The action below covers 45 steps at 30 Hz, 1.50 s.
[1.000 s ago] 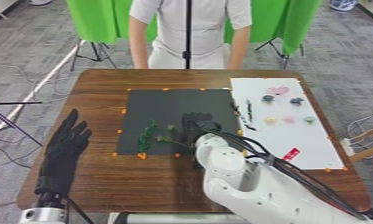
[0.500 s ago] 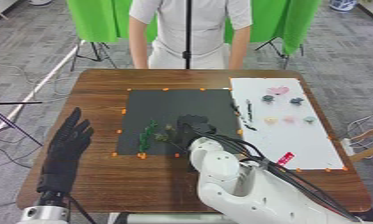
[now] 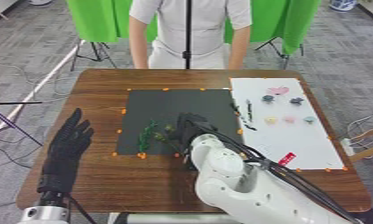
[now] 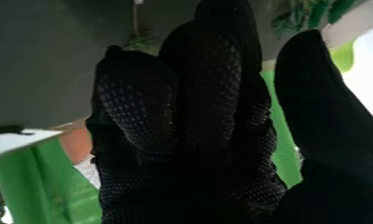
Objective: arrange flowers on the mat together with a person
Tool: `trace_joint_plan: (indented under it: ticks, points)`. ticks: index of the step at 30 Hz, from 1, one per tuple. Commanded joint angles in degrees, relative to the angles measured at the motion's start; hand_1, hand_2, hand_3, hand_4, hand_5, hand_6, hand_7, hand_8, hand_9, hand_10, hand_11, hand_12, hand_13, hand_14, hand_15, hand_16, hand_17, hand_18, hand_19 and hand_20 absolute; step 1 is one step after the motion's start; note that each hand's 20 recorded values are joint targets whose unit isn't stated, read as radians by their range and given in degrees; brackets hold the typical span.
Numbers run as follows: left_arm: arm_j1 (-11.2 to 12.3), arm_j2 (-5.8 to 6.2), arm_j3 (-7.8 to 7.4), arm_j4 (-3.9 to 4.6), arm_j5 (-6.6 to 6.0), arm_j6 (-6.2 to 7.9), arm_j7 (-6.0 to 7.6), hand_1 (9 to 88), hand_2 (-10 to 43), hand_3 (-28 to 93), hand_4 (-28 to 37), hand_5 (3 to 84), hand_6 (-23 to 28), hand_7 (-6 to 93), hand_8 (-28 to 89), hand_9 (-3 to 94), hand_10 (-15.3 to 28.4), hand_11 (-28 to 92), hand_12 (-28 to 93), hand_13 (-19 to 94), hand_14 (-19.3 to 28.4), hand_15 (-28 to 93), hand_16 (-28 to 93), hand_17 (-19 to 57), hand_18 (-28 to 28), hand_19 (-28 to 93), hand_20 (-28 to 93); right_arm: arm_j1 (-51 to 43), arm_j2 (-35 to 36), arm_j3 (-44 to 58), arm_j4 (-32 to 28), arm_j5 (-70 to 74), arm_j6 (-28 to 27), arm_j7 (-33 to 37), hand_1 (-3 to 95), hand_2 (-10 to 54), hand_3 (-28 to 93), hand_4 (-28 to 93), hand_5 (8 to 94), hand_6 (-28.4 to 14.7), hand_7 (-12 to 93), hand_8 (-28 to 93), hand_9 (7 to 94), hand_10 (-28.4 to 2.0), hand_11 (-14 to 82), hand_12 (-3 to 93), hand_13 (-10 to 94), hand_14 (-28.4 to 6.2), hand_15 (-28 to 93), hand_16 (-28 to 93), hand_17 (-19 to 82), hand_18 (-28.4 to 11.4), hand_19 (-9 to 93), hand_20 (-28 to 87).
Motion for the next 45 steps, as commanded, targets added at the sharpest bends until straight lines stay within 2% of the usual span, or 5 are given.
trace_joint_plan:
  ticks: [1, 9, 20, 31, 45]
  points:
    - [1.53, -0.50, 0.23, 0.41, -0.41, 0.69, 0.81, 22.4, 5.6, 75, -26.8, 22.1, -0.7, 9.9, -9, 23.0, 11.7, 6, 14, 16, 15.9, 10, 3, -15.7, 19.4, 37, 4, -1.32, 1.94, 4.58, -4.85, 4.64, 6.48, -1.35, 40.0, -0.5, 57, -19, 88.3, 0.7, 16, -11, 93.7, -9.0, 40.3, 17.4, 83, -9.3, 63, 21, 26, -22.4, 79, 20]
    - [0.72, -1.35, 1.01, 1.11, -0.31, -0.31, 0.97, 22.1, 5.7, 76, -27.7, 22.0, -0.7, 9.9, -9, 23.0, 11.7, 6, 14, 16, 16.0, 10, 3, -15.7, 19.3, 37, 4, -4.85, 5.71, 11.32, -8.40, 10.01, 14.73, -7.41, 37.7, -0.2, 57, -19, 76.2, 0.2, 16, -11, 92.9, -9.8, 33.9, 19.9, 80, -9.9, 64, 21, 23, -22.3, 76, 20]
    - [1.51, -0.97, 1.42, 1.53, -0.81, 1.96, 4.86, 19.6, 5.6, 75, -28.2, 23.3, -1.4, 10.6, -9, 25.4, 11.7, 6, 14, 19, 17.1, 13, 3, -14.1, 18.8, 38, 6, -29.89, 9.11, 44.99, -15.75, 54.37, 9.35, -34.37, 23.2, 7.5, 64, -22, 51.7, -0.4, 14, -12, 56.4, -16.6, 18.3, 14.8, 44, -18.4, 44, 12, 4, -21.5, 42, 20]
    - [2.36, -5.08, 1.25, 4.57, -2.02, -1.16, 5.71, 17.0, 4.8, 75, -28.3, 24.2, -2.5, 11.2, -10, 27.6, 11.6, 7, 13, 21, 17.5, 17, 1, -12.4, 21.0, 40, 8, -54.49, 7.41, 63.75, -16.96, 66.27, 3.65, -47.68, 18.3, 10.5, 66, -25, 42.3, 0.5, 11, -10, 42.5, -15.3, 7.6, 16.0, 32, -20.0, 22, 22, 1, -20.1, 28, 19]
    - [-0.62, -6.10, 1.36, 6.62, -1.08, -4.27, 5.12, 16.3, 4.0, 76, -28.3, 23.8, -3.2, 10.9, -10, 28.2, 11.5, 7, 13, 21, 17.4, 17, 1, -11.9, 21.9, 40, 8, -57.61, 3.98, 66.31, -14.79, 64.57, 2.70, -50.23, 16.2, 10.7, 67, -26, 40.2, 1.7, 10, -9, 40.5, -14.4, 5.3, 16.5, 31, -20.1, 17, 25, 1, -20.3, 26, 20]
